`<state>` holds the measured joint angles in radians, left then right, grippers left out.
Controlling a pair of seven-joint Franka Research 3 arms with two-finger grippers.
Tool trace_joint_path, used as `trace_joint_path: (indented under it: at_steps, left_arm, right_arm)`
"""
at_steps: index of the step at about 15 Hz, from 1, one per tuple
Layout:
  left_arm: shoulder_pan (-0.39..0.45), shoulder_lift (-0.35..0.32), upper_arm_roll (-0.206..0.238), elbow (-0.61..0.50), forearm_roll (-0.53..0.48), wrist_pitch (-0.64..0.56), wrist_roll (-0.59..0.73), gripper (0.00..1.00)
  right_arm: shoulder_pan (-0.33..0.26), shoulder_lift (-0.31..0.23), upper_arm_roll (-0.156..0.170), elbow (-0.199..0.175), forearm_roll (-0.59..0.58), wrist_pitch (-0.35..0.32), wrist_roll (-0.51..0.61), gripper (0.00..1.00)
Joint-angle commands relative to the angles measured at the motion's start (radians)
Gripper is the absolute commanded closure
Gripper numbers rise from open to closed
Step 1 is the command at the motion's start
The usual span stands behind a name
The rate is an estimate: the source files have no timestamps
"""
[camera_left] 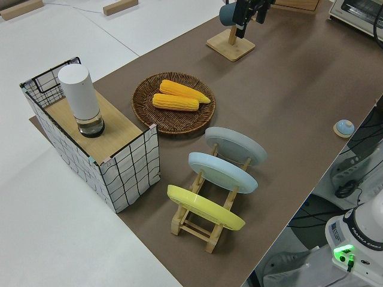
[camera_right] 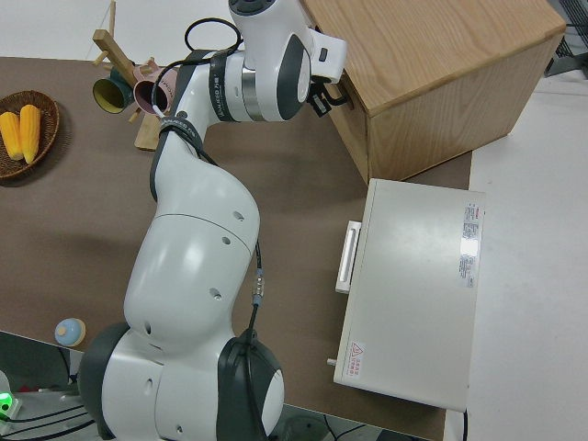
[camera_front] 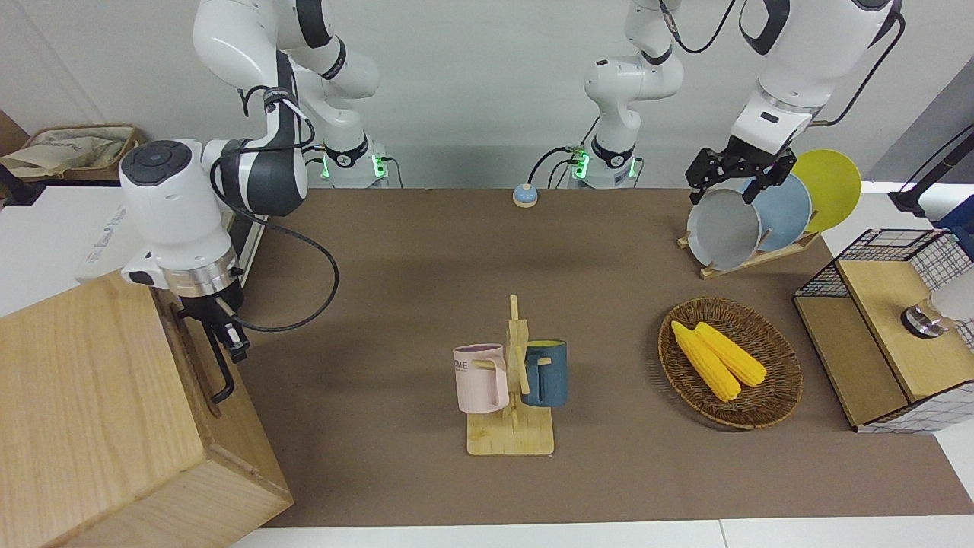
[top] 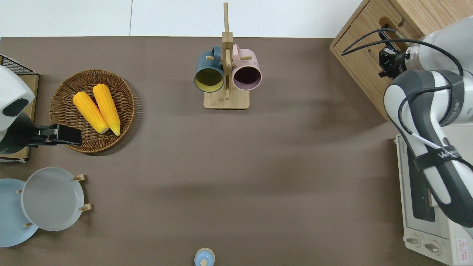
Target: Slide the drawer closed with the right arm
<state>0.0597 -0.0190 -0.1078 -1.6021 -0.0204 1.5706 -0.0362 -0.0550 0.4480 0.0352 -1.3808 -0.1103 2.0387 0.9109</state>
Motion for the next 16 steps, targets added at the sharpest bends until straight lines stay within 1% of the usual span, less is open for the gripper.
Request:
trace_joint_path:
  at_steps: [1, 3, 5, 6, 8, 9, 10, 12, 14, 16]
  left_arm:
    - [0.002, -0.01, 0.0, 0.001, 0.013, -0.012, 0.004, 0.0]
    - [0.002, -0.01, 0.0, 0.001, 0.013, -0.012, 0.004, 0.0]
    - [0.002, -0.01, 0.0, 0.001, 0.013, -0.012, 0.004, 0.0]
    - [0.002, -0.01, 0.0, 0.001, 0.013, -0.012, 0.004, 0.0]
    - [0.002, -0.01, 0.0, 0.001, 0.013, -0.012, 0.004, 0.0]
    - [0.002, -0.01, 0.0, 0.001, 0.013, -0.012, 0.004, 0.0]
    - [0.002, -0.01, 0.0, 0.001, 0.013, -0.012, 0.004, 0.0]
    - [0.002, -0.01, 0.0, 0.002, 0.013, -0.012, 0.004, 0.0]
    - [0.002, -0.01, 0.0, 0.001, 0.013, -0.012, 0.004, 0.0]
    - [0.002, -0.01, 0.0, 0.002, 0.013, -0.012, 0.004, 0.0]
  right_arm:
    - [-0.045, 0.046, 0.002, 0.071, -0.025, 0.035, -0.073, 1.0]
    - [-0.034, 0.038, 0.006, 0.071, -0.023, 0.018, -0.067, 1.0]
    - [-0.014, 0.02, 0.008, 0.065, -0.023, -0.014, -0.069, 1.0]
    - [0.001, 0.0, 0.015, 0.062, -0.025, -0.034, -0.075, 1.0]
    - [0.029, -0.032, 0.02, 0.057, -0.023, -0.057, -0.079, 1.0]
    - [0.052, -0.046, 0.025, 0.049, -0.025, -0.07, -0.092, 1.0]
    - [0.063, -0.061, 0.029, 0.037, -0.028, -0.081, -0.11, 1.0]
    - [0.081, -0.095, 0.045, 0.022, -0.029, -0.109, -0.162, 1.0]
    - [0.107, -0.124, 0.046, 0.017, -0.025, -0.15, -0.257, 1.0]
    - [0.118, -0.153, 0.046, 0.011, -0.015, -0.182, -0.351, 1.0]
